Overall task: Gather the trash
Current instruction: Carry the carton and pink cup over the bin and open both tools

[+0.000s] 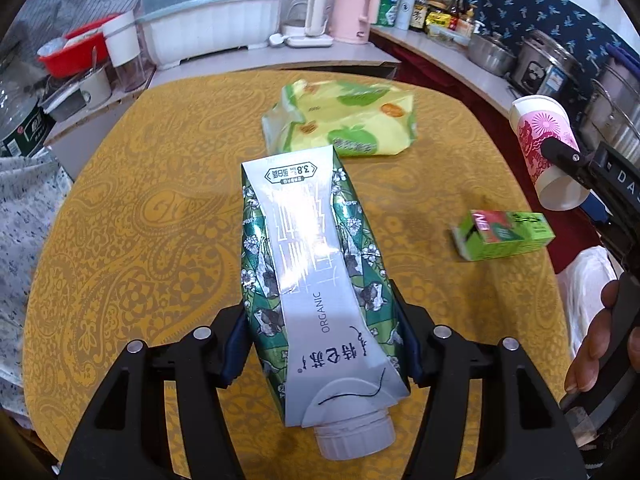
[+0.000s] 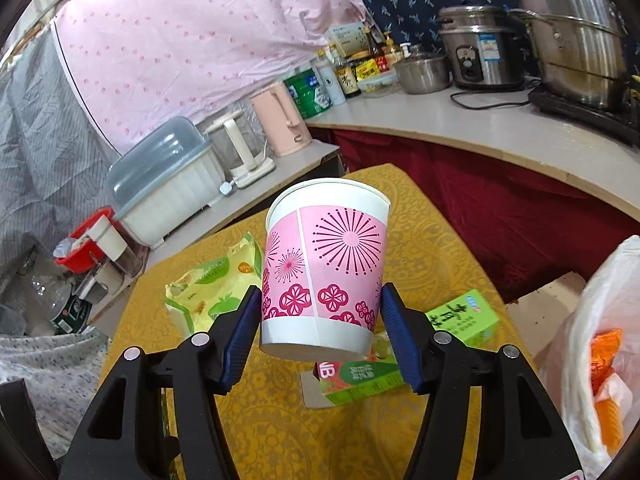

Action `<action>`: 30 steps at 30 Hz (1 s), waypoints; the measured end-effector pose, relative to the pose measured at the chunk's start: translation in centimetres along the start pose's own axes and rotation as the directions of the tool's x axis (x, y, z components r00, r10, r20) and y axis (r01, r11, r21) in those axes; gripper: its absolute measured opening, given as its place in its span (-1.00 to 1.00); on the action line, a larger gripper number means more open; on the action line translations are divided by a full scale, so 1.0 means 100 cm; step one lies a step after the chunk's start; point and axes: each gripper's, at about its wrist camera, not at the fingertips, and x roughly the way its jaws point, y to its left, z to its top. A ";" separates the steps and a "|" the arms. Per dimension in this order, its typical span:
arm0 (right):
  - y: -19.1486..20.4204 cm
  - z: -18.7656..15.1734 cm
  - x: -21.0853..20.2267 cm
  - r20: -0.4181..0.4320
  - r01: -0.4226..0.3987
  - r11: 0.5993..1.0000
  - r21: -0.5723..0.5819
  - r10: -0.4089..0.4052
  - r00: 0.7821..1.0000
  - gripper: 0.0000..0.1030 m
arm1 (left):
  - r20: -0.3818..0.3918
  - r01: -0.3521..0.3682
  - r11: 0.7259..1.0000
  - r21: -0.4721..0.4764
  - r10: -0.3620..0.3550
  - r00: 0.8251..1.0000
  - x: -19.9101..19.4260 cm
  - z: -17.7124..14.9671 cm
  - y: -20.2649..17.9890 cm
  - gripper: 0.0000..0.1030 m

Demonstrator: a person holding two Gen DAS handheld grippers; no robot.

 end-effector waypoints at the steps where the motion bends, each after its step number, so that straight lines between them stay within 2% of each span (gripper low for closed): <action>1: -0.003 0.001 -0.008 0.011 -0.001 1.000 0.005 0.001 1.000 0.13 | 0.008 0.006 1.000 0.008 -0.006 1.000 -0.005 -0.001 -0.005 0.11; 8: -0.031 0.002 -0.067 0.090 0.032 0.999 0.031 -0.035 0.995 0.13 | 0.056 0.055 0.996 0.075 -0.059 0.997 -0.038 -0.003 -0.049 0.11; 16: -0.086 -0.004 -0.129 0.150 0.095 0.990 0.108 -0.110 0.983 0.13 | 0.090 0.112 0.975 0.193 -0.131 0.987 -0.071 -0.017 -0.113 0.11; 23: -0.139 -0.019 -0.168 0.166 0.154 0.970 0.190 -0.186 0.968 0.13 | 0.079 0.152 0.947 0.284 -0.181 0.980 -0.085 -0.035 -0.165 0.11; 30: -0.194 -0.045 -0.191 0.143 0.215 0.938 0.274 -0.260 0.955 0.13 | 0.060 0.186 0.914 0.360 -0.222 0.973 -0.088 -0.049 -0.207 0.11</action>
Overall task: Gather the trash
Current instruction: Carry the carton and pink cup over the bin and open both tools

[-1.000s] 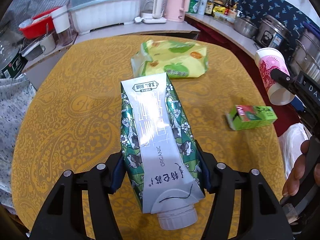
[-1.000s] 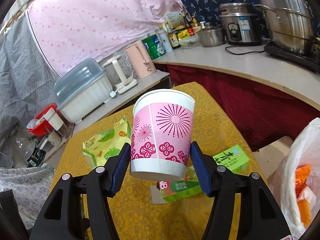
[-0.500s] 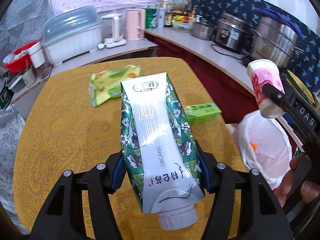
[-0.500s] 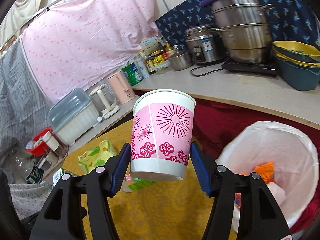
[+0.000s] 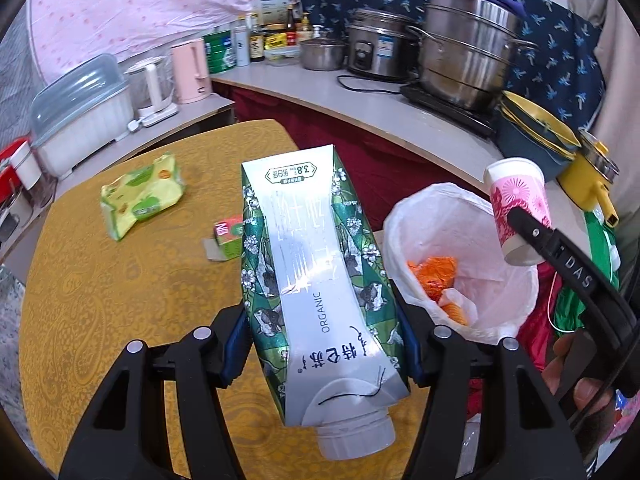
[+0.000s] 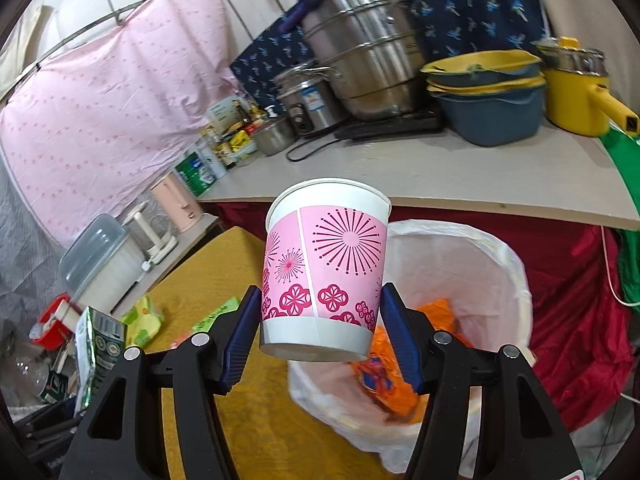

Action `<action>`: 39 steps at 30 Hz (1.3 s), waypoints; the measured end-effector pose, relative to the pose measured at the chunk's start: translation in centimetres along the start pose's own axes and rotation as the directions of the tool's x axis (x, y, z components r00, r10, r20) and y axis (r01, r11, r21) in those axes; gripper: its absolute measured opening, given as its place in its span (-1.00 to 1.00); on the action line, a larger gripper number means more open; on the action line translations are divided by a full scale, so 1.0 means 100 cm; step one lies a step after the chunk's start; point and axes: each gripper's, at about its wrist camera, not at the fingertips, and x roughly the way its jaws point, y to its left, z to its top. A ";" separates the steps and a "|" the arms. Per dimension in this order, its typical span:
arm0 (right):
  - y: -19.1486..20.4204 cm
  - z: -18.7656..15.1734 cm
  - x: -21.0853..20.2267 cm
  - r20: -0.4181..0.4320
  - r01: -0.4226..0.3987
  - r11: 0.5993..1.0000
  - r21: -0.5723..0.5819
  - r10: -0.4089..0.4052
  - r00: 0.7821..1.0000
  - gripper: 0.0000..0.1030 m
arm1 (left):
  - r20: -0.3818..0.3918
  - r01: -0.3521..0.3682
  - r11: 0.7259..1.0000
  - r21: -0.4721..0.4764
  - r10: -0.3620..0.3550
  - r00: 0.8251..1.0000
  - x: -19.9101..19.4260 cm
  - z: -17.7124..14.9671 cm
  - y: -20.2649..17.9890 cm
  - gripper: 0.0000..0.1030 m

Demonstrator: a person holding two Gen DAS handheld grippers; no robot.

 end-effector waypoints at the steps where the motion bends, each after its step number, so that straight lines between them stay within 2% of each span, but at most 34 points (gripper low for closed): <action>1: -0.005 -0.001 0.000 -0.002 0.007 1.000 0.006 -0.007 1.000 0.13 | -0.001 0.005 1.000 0.008 -0.005 1.000 0.000 0.000 -0.005 0.11; 11: -0.039 -0.018 0.011 -0.036 0.048 0.997 0.054 -0.046 0.998 0.13 | -0.016 0.051 0.996 0.077 -0.050 0.999 0.017 0.000 -0.043 0.11; 24: -0.085 -0.016 0.027 -0.054 0.101 0.990 0.100 -0.096 0.994 0.13 | -0.101 0.187 0.963 0.193 -0.170 0.980 0.094 0.003 -0.111 0.11; 34: -0.097 -0.013 0.047 -0.072 0.101 0.987 0.122 -0.092 0.993 0.17 | -0.121 0.213 0.944 0.252 -0.187 0.975 0.122 0.001 -0.137 0.12; 36: -0.098 -0.012 0.048 -0.072 0.102 0.986 0.133 -0.093 0.993 0.18 | -0.112 0.208 0.945 0.253 -0.185 0.976 0.124 0.001 -0.137 0.22; 38: -0.100 -0.011 0.048 -0.065 0.106 0.983 0.148 -0.097 0.993 0.18 | -0.089 0.179 0.949 0.258 -0.162 0.983 0.122 0.002 -0.137 0.51; 39: -0.102 -0.010 0.047 -0.063 0.111 0.981 0.160 -0.102 0.993 0.19 | -0.077 0.168 0.951 0.258 -0.153 0.985 0.121 0.003 -0.136 0.56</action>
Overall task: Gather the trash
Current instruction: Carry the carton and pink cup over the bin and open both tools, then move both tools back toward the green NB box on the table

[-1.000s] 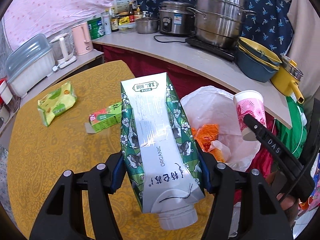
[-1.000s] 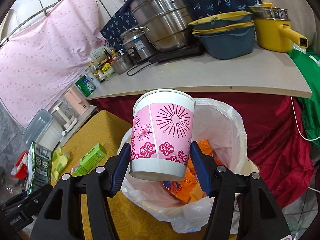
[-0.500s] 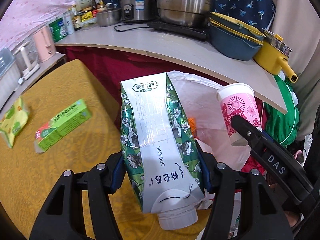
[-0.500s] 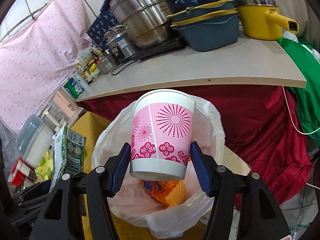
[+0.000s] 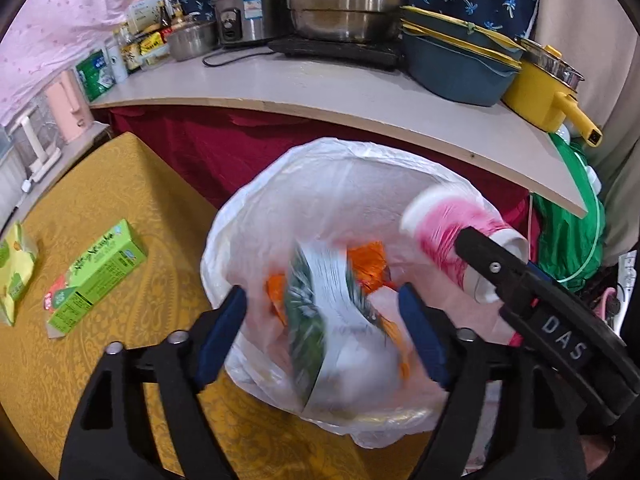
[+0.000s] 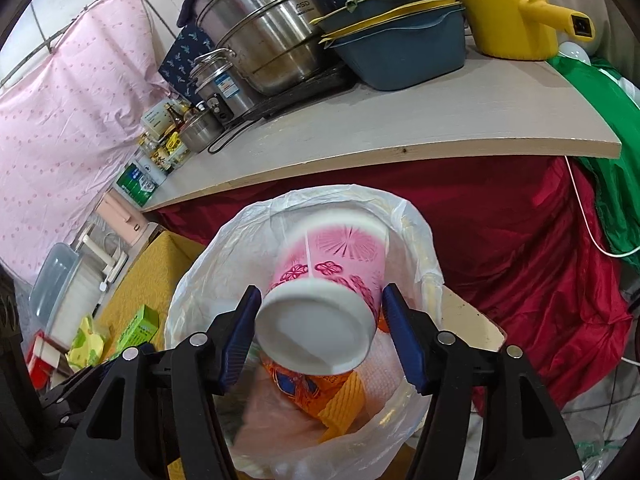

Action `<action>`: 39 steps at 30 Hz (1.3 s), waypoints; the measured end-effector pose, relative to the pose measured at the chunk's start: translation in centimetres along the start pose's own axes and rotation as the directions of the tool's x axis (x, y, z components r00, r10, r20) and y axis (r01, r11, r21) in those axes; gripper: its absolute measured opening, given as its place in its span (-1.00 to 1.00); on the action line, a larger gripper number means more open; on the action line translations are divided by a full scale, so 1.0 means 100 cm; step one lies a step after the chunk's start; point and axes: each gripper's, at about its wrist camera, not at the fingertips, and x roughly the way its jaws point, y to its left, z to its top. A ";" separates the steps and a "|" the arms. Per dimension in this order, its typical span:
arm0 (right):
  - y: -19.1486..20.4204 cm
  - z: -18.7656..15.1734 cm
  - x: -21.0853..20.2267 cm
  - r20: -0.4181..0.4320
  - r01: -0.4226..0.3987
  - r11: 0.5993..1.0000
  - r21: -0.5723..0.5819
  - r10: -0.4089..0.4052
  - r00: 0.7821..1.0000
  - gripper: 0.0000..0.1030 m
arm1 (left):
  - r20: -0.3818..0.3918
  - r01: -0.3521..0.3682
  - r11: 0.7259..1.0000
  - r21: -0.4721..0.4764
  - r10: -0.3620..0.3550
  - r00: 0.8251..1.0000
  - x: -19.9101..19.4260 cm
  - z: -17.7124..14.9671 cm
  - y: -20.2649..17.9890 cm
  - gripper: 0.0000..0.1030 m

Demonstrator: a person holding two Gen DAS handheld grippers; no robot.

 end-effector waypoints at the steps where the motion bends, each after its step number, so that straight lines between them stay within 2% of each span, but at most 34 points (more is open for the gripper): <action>1: -0.001 0.001 -0.001 0.003 0.001 1.000 0.007 -0.001 1.000 0.20 | 0.012 -0.009 1.000 -0.004 0.009 1.000 -0.002 0.000 0.001 0.65; 21: 0.027 0.005 -0.035 0.053 -0.025 0.999 -0.030 0.026 0.998 0.24 | 0.070 -0.023 0.997 -0.070 0.027 0.997 -0.034 0.006 0.029 0.69; 32: 0.080 -0.010 -0.039 0.027 -0.080 0.991 -0.104 0.084 0.996 0.27 | 0.093 -0.082 0.982 -0.170 0.098 0.991 -0.065 -0.009 0.089 0.69; 39: 0.121 -0.032 -0.032 -0.029 -0.130 0.978 -0.161 0.127 0.992 0.27 | 0.073 -0.142 0.957 -0.254 0.165 0.984 -0.081 -0.034 0.144 0.69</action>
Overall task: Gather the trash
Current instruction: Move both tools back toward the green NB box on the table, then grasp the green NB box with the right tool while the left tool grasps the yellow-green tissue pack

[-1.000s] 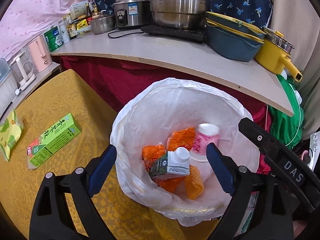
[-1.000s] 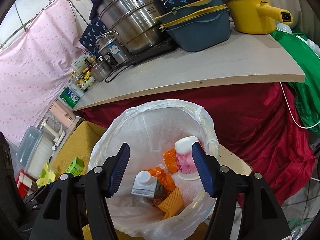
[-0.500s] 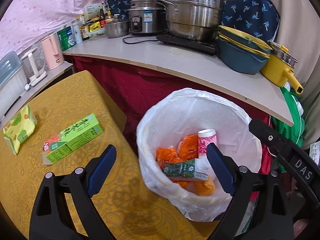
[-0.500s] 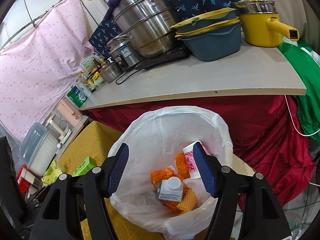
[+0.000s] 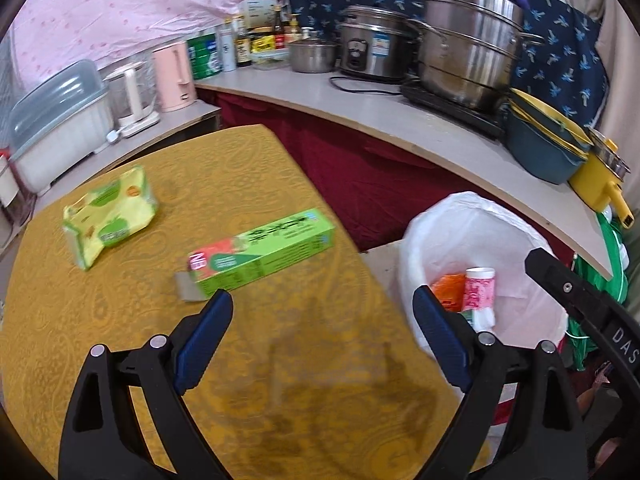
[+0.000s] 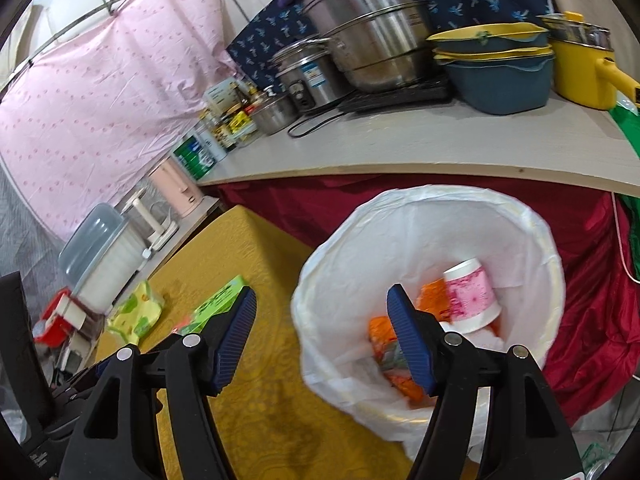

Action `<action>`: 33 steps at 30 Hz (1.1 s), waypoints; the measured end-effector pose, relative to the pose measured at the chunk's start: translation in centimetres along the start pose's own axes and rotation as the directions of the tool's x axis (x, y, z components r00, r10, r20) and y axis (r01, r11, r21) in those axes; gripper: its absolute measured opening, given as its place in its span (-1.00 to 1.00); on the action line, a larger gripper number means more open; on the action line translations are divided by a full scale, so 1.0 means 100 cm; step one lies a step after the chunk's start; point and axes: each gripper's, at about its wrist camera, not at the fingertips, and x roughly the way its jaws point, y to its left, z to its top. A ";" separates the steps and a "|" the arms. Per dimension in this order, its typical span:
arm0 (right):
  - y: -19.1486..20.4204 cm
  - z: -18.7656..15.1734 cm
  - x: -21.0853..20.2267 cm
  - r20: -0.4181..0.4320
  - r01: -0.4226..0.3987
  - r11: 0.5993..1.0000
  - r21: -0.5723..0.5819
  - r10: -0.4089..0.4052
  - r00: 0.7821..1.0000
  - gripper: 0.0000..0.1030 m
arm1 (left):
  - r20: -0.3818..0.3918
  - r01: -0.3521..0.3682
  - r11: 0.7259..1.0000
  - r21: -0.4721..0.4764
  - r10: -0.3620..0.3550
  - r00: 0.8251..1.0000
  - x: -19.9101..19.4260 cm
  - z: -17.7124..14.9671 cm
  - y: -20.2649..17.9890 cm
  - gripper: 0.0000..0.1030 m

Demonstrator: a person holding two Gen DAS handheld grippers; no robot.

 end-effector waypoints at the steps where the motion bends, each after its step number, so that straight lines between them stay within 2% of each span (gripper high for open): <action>1: 0.008 -0.004 0.003 -0.013 -0.013 1.000 -0.012 0.013 1.000 0.27 | -0.002 -0.011 1.000 -0.009 0.011 1.000 0.000 -0.002 0.009 0.69; 10: 0.064 -0.033 0.035 -0.110 -0.077 0.994 -0.072 0.069 0.992 0.27 | -0.020 -0.112 0.990 -0.091 0.111 0.994 0.000 -0.014 0.096 0.69; 19: 0.114 -0.057 0.089 -0.223 -0.121 0.987 -0.106 0.095 0.970 0.27 | -0.048 -0.194 0.971 -0.140 0.189 0.981 0.011 -0.022 0.176 0.69; 27: 0.143 -0.053 0.151 -0.273 -0.099 0.988 -0.118 0.063 0.960 0.27 | -0.051 -0.222 0.957 -0.187 0.216 0.975 0.026 -0.015 0.244 0.69; 33: 0.150 -0.042 0.185 -0.278 -0.068 0.990 -0.122 0.031 0.960 0.28 | -0.025 -0.231 0.959 -0.167 0.230 0.973 0.043 -0.001 0.277 0.73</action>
